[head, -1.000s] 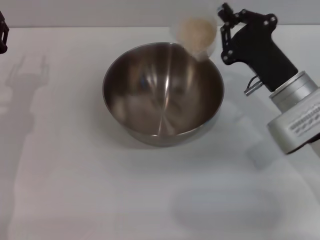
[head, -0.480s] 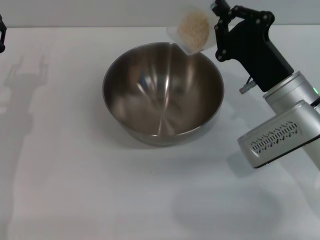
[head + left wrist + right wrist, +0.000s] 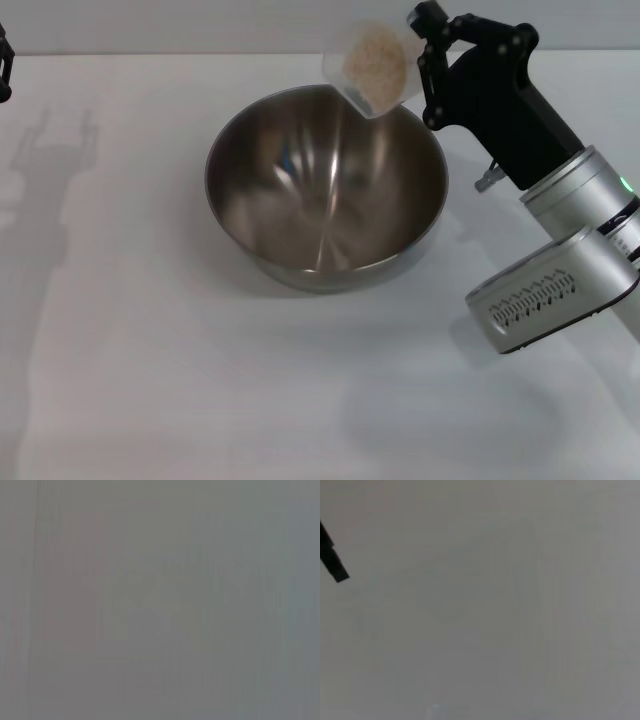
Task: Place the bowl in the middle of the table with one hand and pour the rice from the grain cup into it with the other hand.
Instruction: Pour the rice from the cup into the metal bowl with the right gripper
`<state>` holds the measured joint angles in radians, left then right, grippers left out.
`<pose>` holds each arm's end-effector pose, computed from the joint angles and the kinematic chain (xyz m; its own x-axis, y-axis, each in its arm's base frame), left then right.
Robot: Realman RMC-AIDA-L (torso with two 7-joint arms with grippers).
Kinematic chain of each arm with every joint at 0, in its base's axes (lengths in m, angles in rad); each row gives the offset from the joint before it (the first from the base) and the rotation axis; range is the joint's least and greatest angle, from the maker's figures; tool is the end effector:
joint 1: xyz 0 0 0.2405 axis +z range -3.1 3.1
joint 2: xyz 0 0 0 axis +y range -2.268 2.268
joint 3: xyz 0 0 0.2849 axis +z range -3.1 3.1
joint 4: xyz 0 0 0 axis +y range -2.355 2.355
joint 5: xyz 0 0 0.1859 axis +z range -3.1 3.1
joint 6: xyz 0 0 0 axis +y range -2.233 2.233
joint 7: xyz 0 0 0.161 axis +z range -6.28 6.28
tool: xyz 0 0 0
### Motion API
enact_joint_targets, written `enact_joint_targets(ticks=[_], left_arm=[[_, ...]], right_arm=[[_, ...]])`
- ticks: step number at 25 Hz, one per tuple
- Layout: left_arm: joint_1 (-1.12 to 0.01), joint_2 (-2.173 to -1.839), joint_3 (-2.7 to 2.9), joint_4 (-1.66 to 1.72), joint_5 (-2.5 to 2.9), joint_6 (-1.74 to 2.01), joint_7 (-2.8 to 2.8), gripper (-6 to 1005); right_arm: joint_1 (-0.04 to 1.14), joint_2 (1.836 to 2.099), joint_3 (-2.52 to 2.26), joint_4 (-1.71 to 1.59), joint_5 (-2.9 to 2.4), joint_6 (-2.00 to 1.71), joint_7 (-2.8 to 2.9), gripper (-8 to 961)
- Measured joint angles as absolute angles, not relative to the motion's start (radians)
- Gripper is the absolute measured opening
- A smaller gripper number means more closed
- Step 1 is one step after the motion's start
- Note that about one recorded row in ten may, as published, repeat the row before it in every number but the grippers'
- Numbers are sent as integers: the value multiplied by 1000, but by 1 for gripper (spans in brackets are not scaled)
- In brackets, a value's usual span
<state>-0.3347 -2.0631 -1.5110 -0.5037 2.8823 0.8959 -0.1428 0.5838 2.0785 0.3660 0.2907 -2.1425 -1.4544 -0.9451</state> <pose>-0.3241 0.3734 0.0304 0.7048 -0.1011 0.7022 0.7018 -0.0454 -0.7109 0.2013 0.3442 -0.0547 0.7160 0.6761 0.1738 0.2398 -0.0044 -0.9708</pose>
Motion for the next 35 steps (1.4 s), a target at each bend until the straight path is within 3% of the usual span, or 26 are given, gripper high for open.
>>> enact_joint_targets(ticks=[35], left_arm=[[-339,-2066,-1534,-505,2882,921,-151,527]], right_arm=[[599,2077,362,291,-2182,-1465,-1462,5]])
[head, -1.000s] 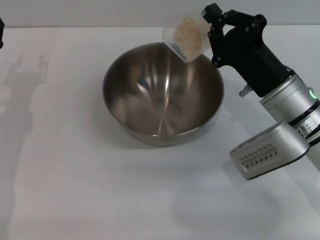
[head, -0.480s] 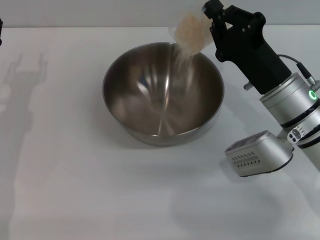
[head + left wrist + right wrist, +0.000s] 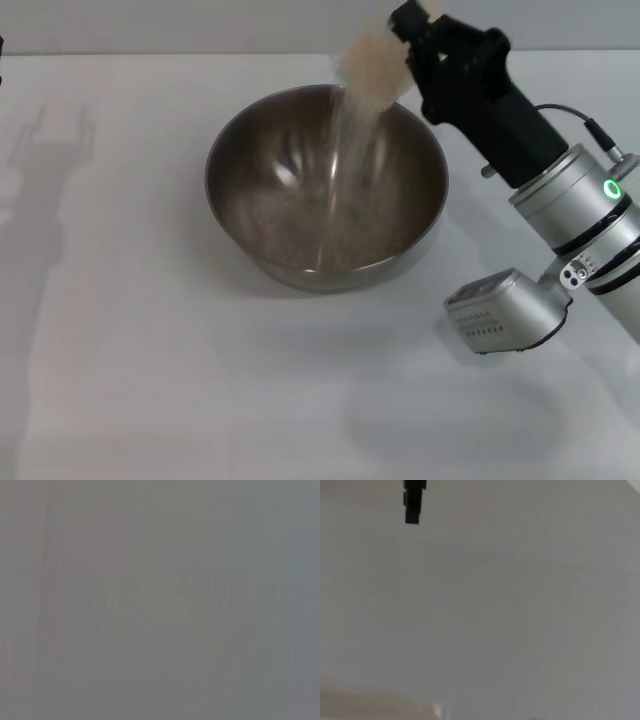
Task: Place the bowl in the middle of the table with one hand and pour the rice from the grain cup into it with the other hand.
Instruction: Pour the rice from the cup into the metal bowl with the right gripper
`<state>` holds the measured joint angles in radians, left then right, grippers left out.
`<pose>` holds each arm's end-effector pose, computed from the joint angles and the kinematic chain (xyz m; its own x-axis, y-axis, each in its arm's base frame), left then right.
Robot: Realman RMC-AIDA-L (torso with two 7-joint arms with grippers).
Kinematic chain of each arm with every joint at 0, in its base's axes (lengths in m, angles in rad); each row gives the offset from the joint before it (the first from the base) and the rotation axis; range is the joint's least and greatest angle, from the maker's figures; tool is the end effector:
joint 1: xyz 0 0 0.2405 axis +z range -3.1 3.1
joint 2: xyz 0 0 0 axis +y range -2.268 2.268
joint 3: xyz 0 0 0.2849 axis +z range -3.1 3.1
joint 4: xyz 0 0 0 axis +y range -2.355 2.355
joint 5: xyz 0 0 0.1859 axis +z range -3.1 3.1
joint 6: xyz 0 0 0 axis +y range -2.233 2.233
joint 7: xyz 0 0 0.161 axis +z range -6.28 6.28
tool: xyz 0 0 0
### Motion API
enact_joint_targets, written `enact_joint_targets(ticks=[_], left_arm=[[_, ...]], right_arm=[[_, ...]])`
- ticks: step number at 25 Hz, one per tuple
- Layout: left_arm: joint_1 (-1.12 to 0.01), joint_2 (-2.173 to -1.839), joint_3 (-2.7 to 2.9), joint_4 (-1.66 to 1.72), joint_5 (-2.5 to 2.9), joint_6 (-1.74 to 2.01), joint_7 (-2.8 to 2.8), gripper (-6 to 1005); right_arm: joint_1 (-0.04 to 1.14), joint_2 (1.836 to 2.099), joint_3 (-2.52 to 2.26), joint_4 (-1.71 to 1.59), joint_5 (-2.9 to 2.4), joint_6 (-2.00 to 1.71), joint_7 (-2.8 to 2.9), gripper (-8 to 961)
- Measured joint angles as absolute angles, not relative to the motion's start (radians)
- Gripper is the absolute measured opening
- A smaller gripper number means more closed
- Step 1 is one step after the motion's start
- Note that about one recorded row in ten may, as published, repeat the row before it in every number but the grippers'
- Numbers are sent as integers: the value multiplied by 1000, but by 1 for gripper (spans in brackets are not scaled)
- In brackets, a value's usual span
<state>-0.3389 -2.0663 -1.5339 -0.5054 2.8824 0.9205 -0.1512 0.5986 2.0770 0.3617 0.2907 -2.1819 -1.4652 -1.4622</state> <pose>-0.3210 0.3746 0.0366 0.6897 -0.1345 0.7115 0.7145 -0.0332 -0.6988 0.1928 0.3426 -0.0581 0.4621 0.6268 0.6274 0.5570 0.3455 -0.7553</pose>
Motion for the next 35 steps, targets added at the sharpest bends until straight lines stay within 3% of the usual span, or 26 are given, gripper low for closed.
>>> enact_joint_targets(ticks=[35], left_arm=[[-337,-2066,-1537,-505,2882,945,-148,527]], right_arm=[[592,2082,360,284,-2271,-1493,-1625,6]])
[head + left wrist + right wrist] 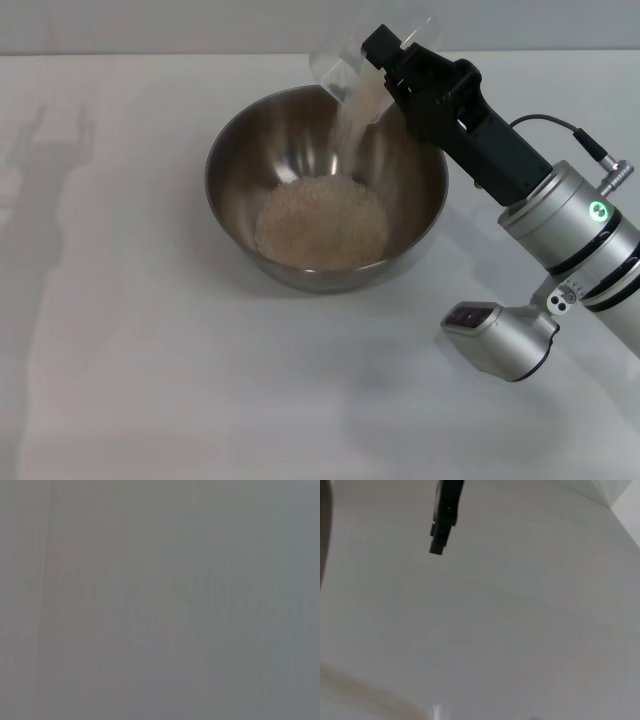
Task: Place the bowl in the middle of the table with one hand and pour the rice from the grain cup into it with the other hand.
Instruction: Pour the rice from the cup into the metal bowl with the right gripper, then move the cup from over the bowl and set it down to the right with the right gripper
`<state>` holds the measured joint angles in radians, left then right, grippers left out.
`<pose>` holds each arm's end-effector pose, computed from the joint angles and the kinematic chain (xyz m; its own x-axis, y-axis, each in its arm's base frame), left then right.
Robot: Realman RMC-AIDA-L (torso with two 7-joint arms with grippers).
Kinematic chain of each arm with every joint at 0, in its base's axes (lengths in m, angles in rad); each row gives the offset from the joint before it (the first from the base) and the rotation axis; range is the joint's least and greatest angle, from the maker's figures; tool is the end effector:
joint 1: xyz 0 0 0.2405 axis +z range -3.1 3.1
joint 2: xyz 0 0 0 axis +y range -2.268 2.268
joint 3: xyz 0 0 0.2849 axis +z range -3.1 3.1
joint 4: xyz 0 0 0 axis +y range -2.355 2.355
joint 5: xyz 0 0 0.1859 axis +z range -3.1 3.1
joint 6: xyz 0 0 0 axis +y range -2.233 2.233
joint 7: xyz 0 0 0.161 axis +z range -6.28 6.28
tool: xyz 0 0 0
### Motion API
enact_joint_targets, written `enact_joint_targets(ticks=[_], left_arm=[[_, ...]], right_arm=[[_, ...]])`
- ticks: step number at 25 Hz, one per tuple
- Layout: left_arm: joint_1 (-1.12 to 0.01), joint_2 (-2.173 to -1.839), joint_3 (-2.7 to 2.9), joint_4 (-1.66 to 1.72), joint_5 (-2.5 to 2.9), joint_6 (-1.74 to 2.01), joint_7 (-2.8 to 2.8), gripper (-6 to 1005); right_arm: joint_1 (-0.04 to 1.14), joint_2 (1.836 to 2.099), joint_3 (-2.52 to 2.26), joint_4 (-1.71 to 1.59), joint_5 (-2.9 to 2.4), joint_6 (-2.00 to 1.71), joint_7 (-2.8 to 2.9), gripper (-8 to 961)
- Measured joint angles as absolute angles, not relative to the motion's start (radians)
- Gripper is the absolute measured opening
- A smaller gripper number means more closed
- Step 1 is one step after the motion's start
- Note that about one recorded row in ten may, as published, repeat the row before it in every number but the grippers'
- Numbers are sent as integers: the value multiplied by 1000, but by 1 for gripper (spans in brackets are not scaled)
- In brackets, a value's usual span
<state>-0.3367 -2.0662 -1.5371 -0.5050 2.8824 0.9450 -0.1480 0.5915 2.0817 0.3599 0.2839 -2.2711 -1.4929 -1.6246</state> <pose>-0.3192 0.3734 0.0396 0.6890 -0.1575 0.7075 0.7125 -0.0317 -0.7009 0.1875 0.3300 -0.0665 0.3015 0.6155 0.7282 0.6096 0.4628 -0.6436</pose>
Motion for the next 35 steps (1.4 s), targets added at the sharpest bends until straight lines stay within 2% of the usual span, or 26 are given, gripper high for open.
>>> enact_joint_targets(ticks=[35], left_arm=[[-338,-2068,-1537,-505,2882,948,-152,527]], right_arm=[[591,2082,372,271,-2322,-1465,-1672,6]])
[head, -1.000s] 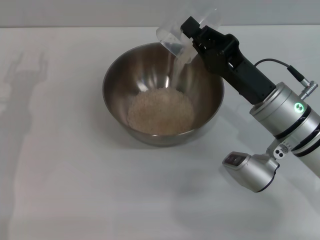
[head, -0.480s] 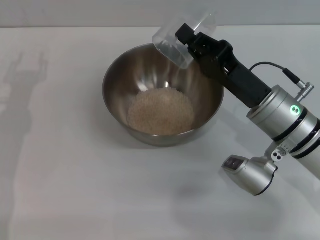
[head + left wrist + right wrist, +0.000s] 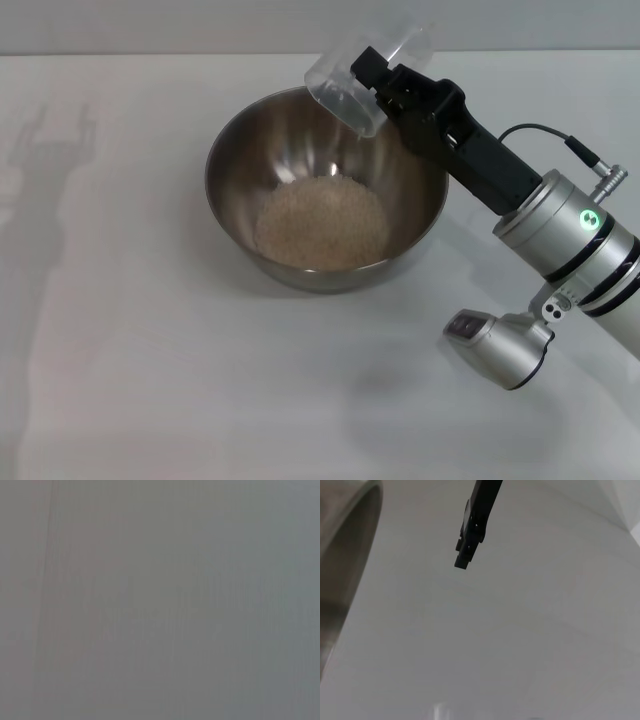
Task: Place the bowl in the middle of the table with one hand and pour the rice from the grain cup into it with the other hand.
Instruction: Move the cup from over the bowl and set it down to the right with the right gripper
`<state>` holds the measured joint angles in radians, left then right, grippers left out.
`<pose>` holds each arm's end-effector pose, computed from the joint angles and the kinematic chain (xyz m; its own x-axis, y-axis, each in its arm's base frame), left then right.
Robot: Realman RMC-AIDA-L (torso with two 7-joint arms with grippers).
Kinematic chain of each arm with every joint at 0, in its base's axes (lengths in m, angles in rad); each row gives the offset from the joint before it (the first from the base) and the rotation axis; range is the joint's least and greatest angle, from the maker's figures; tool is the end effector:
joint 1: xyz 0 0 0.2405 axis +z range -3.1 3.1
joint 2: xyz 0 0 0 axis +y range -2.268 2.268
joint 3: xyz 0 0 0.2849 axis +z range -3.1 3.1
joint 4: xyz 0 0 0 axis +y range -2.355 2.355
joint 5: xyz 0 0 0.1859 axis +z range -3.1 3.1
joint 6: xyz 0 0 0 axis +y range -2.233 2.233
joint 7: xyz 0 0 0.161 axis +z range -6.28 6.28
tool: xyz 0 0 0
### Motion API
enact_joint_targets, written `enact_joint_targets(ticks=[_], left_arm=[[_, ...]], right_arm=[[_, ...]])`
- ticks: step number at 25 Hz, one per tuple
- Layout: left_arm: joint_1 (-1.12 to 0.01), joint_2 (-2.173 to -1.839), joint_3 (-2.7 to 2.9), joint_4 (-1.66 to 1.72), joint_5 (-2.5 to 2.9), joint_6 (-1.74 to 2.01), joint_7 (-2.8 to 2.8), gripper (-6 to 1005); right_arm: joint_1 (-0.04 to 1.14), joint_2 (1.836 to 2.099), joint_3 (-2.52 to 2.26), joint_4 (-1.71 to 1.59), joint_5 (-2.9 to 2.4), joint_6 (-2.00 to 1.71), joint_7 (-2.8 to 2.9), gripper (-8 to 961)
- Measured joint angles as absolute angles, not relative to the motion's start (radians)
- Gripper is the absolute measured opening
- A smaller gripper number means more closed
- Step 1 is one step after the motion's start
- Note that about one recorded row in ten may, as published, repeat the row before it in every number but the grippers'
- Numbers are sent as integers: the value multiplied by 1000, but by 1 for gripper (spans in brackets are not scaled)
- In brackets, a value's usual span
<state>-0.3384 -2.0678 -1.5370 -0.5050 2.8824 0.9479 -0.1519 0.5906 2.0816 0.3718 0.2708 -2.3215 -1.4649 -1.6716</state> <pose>-0.3179 0.3737 0.0392 0.6845 -0.1610 0.7110 0.7161 -0.0344 -0.6971 0.1909 0.3290 -0.0726 0.2333 0.6112 0.7563 0.6496 0.4808 -0.5890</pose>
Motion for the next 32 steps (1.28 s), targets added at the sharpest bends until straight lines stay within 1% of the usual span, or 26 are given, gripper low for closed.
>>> enact_joint_targets(ticks=[15,25,32], left_arm=[[-342,-2068,-1537,-507,2882,948,-150,527],[-336,-2068,-1537,-513,2882,949,-151,527],[-337,-2068,-1537,-514,2882,950,-152,527]], right_arm=[[579,2083,395,297,-2316,-1444,-1652,6],[514,2089,638,478,-2304,-1318,-1486,6],[499,2091,635,517,-2211,-1315,-1355,6]])
